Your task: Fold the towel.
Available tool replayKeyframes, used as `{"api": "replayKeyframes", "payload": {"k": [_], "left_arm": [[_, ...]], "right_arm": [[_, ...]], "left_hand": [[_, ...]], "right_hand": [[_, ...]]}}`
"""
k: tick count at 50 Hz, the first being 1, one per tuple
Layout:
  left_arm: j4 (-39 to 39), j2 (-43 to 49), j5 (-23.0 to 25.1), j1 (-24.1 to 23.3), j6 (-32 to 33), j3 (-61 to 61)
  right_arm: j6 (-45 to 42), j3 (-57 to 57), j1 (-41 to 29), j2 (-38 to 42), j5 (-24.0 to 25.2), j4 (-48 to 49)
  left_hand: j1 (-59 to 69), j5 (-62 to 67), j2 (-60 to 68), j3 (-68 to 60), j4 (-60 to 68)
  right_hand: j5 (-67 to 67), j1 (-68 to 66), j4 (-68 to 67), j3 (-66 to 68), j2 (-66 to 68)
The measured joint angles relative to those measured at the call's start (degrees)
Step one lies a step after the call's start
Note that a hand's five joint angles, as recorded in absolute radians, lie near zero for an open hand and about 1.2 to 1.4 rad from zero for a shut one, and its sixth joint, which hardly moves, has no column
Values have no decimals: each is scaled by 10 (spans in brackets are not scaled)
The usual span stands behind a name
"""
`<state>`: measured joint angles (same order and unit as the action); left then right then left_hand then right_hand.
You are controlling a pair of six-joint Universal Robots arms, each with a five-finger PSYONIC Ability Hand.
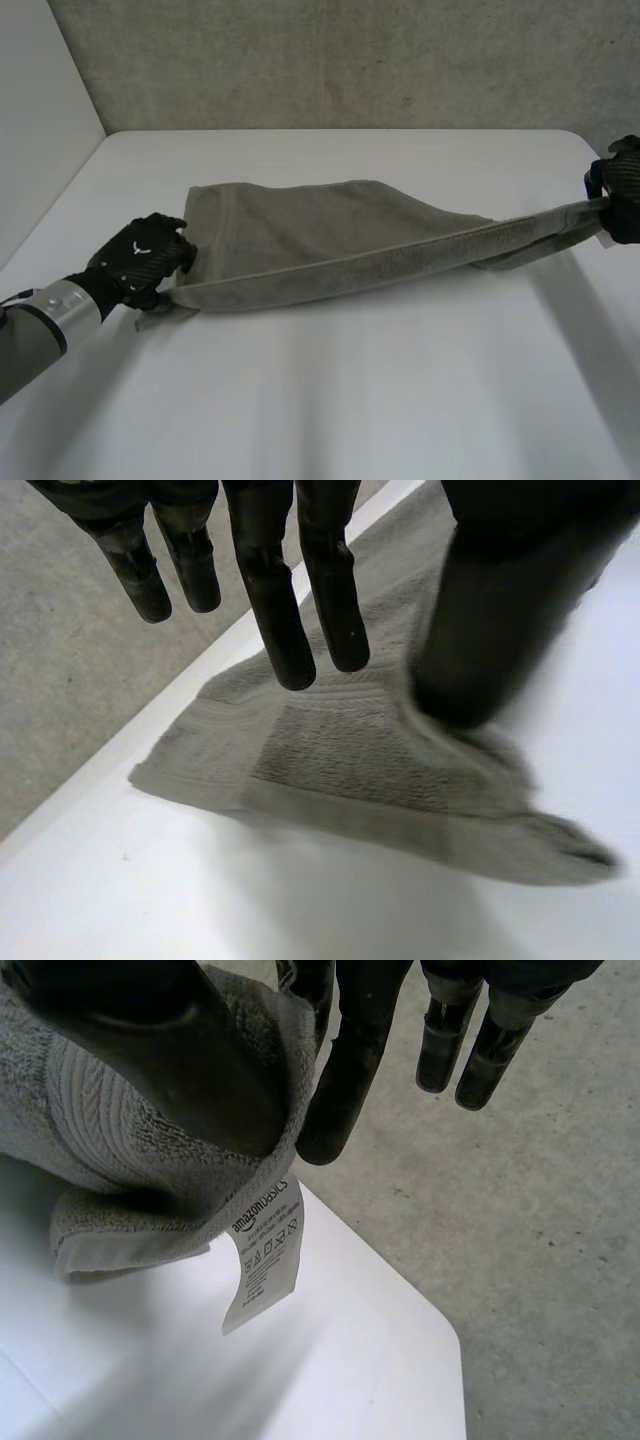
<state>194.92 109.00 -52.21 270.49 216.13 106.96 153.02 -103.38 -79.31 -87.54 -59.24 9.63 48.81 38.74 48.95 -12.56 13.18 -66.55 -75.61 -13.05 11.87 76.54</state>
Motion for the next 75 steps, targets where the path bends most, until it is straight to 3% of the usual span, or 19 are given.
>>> {"api": "replayKeyframes", "payload": {"k": [3, 5, 13, 19, 29, 39, 43, 54, 67, 75], "left_arm": [[-8, 1, 0, -3, -11, 1], [-19, 1, 0, -4, -16, 1], [-99, -39, 8, 1, -23, -13], [-154, -129, 10, 17, -23, -40], [-177, -233, 9, 55, -65, -130], [-183, -233, 10, 65, -134, -208], [-183, -228, 11, 62, -145, -215], [-183, -149, 10, 56, -142, -209], [-183, -18, 5, 53, -114, -237], [-186, 71, -1, 27, -80, -275]], "right_arm": [[1, -1, -1, 0, 0, 0], [2, -1, -1, -1, 0, -1], [11, 8, -1, -13, -1, -3], [32, 37, -1, -45, 13, -18], [46, 124, -6, -80, 62, -93], [16, 185, -42, -66, 53, -119], [-27, 193, -65, -42, 42, -130], [-176, 193, -143, 45, -50, -161], [-186, 208, -151, 124, -67, -132], [-186, 218, -157, 191, -94, -81]], "left_hand": [[212, 205, 217, 0, 0], [262, 266, 269, 0, 0], [262, 269, 269, 0, 0], [262, 269, 269, 0, 0], [263, 269, 269, 0, 0], [262, 269, 269, 0, 0], [262, 269, 269, 0, 0], [262, 269, 269, 0, 0], [262, 269, 269, 0, 0], [262, 269, 269, 0, 0]], "right_hand": [[0, 0, 0, 0, 0], [0, 0, 0, 0, 0], [0, 0, 0, 0, 0], [0, 0, 0, 0, 0], [0, 0, 0, 0, 0], [1, 0, 0, 0, 0], [1, 0, 0, 0, 0], [1, 0, 0, 0, 0], [1, 0, 0, 0, 0], [1, 0, 0, 0, 0]]}}
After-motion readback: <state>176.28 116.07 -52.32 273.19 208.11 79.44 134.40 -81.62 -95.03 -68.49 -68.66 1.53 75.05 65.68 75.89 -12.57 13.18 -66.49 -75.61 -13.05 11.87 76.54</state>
